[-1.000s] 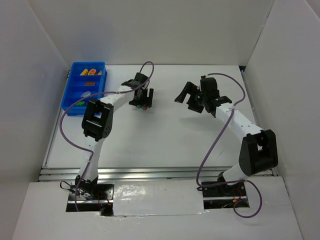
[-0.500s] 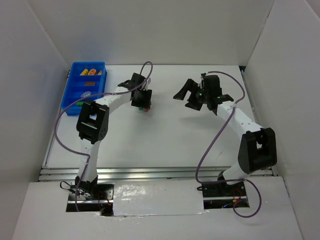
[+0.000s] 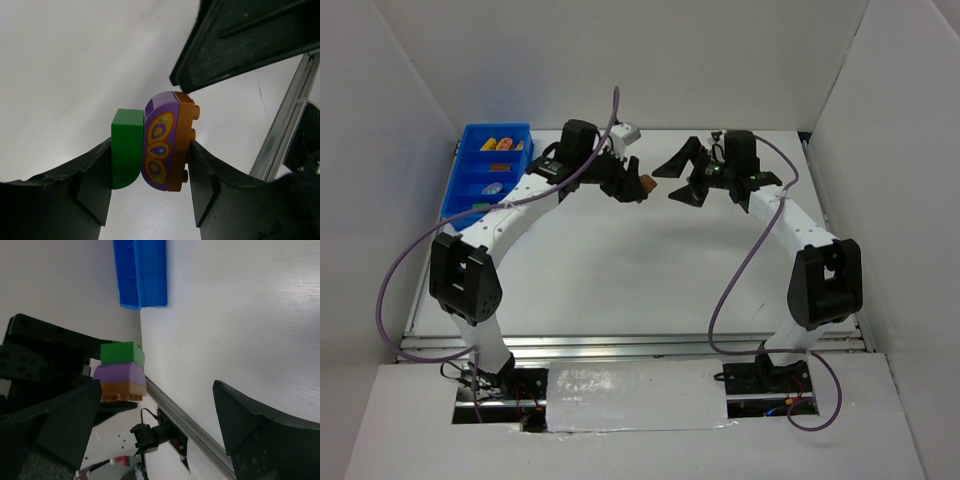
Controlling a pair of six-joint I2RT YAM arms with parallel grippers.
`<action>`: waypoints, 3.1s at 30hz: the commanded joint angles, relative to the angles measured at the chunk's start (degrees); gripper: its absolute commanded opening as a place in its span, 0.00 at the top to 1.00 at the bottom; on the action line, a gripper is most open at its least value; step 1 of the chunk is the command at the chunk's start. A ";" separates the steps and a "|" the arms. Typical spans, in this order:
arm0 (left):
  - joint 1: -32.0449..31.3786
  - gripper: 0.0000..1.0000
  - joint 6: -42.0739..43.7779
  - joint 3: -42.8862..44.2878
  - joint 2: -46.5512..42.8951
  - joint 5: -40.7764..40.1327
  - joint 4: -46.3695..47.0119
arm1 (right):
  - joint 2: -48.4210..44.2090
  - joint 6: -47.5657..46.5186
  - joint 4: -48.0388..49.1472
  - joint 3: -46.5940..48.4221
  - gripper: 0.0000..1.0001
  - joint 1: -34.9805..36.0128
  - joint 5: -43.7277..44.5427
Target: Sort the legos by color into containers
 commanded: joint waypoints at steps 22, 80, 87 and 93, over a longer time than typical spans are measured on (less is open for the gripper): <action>-3.17 0.97 5.25 4.22 2.77 0.66 -5.17 | 1.32 -1.05 -0.88 2.67 0.56 6.80 -2.91; 5.18 0.28 -46.69 -6.41 -2.41 39.33 40.70 | 6.86 18.82 67.33 -0.85 1.00 -0.23 -37.72; 5.09 0.68 -47.22 -6.06 -1.80 39.43 40.72 | 5.72 13.72 61.88 -0.59 1.00 0.03 -37.45; 5.18 1.00 -46.34 -3.17 -0.13 38.11 37.39 | 4.23 3.21 50.03 0.47 1.00 0.91 -37.28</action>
